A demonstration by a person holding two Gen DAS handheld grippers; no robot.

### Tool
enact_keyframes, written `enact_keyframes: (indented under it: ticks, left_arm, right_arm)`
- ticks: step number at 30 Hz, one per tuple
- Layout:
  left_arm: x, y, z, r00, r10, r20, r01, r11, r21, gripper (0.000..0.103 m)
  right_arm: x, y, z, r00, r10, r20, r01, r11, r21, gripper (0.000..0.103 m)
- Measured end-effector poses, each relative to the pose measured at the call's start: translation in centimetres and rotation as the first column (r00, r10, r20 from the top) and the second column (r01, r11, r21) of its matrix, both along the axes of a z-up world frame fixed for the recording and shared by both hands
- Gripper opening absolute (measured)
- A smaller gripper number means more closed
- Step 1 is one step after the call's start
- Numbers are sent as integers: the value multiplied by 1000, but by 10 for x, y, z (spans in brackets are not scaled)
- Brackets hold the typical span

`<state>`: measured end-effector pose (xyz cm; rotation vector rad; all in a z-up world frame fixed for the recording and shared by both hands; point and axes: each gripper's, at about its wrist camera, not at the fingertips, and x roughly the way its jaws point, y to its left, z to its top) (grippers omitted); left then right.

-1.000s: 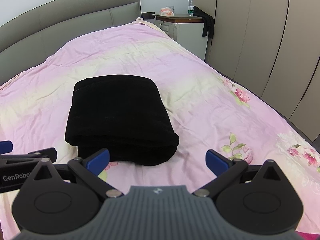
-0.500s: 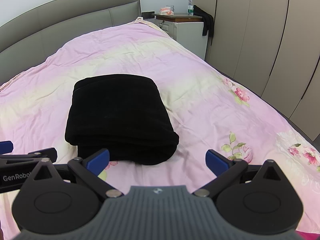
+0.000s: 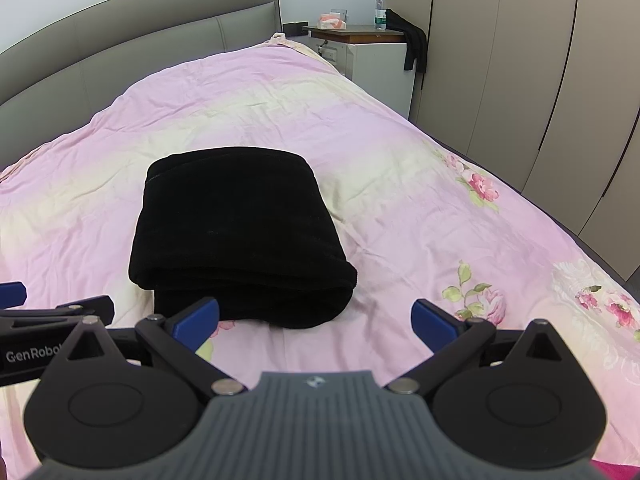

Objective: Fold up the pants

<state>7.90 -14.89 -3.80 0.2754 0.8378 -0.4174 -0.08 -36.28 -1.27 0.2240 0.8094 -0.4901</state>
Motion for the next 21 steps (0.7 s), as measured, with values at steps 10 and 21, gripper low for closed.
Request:
enact_keyframes:
  ticks: [10, 21]
  left_arm:
    - [0, 0, 0, 1000, -1, -3, 1, 1000, 1, 103]
    - [0, 1, 0, 1000, -6, 2, 6, 1000, 2, 103]
  right_arm:
    - [0, -1, 0, 1000, 0, -1, 0, 1000, 0, 98]
    - [-1, -1, 0, 1000, -1, -1, 1, 1000, 1, 98]
